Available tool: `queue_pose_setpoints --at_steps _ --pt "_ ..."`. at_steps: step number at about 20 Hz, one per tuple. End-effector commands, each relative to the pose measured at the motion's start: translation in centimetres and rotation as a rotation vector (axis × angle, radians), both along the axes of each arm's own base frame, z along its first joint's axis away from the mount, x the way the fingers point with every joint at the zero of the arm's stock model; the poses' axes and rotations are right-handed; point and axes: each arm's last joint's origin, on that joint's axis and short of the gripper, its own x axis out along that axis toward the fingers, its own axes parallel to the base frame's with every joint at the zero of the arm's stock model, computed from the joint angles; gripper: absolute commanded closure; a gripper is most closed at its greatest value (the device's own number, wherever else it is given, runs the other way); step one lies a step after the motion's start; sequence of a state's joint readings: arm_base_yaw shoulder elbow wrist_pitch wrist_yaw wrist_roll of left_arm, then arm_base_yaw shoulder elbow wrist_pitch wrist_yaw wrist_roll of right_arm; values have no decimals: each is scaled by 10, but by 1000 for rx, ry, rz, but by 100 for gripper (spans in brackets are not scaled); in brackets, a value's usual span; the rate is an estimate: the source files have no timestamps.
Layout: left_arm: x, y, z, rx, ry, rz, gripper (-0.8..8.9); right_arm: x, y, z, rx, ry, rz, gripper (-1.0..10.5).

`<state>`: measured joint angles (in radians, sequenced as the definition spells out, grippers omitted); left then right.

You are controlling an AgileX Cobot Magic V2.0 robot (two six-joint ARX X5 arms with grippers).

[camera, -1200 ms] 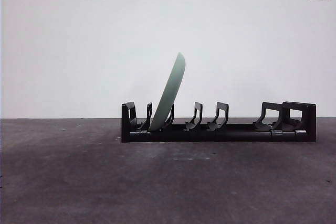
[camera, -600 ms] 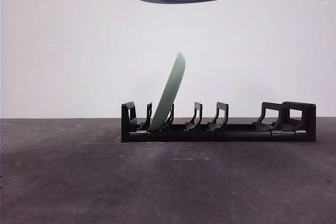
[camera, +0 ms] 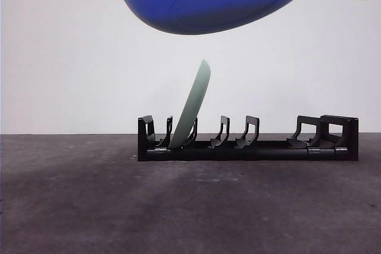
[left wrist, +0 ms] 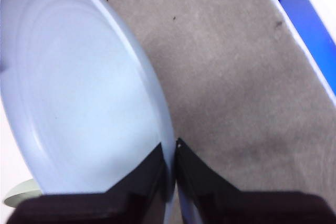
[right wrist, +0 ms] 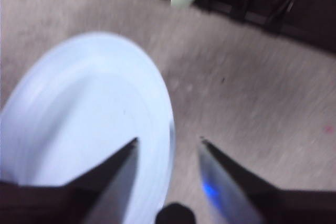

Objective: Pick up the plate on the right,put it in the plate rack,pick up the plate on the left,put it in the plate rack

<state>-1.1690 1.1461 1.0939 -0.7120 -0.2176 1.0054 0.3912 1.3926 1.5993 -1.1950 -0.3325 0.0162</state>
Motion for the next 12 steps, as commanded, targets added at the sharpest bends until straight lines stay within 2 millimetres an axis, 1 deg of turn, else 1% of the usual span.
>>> queue_pose_setpoints --at_steps 1,3,6,9,10,12 --pt "0 -4 2 -89 53 20 822 -10 -6 19 1 -111 -21 599" --pt "2 -7 6 -184 121 14 822 -25 -14 38 -18 -223 -72 599" --pt "13 -16 14 -391 214 63 821 -60 -31 63 -23 -368 -139 602" --pt "34 -29 20 -608 287 106 822 -95 -46 76 9 -443 -149 603" --pt "44 -34 20 -679 313 124 822 -108 -51 79 16 -455 -150 603" --pt "63 -45 16 -797 359 159 822 -126 -59 80 15 -454 -150 604"
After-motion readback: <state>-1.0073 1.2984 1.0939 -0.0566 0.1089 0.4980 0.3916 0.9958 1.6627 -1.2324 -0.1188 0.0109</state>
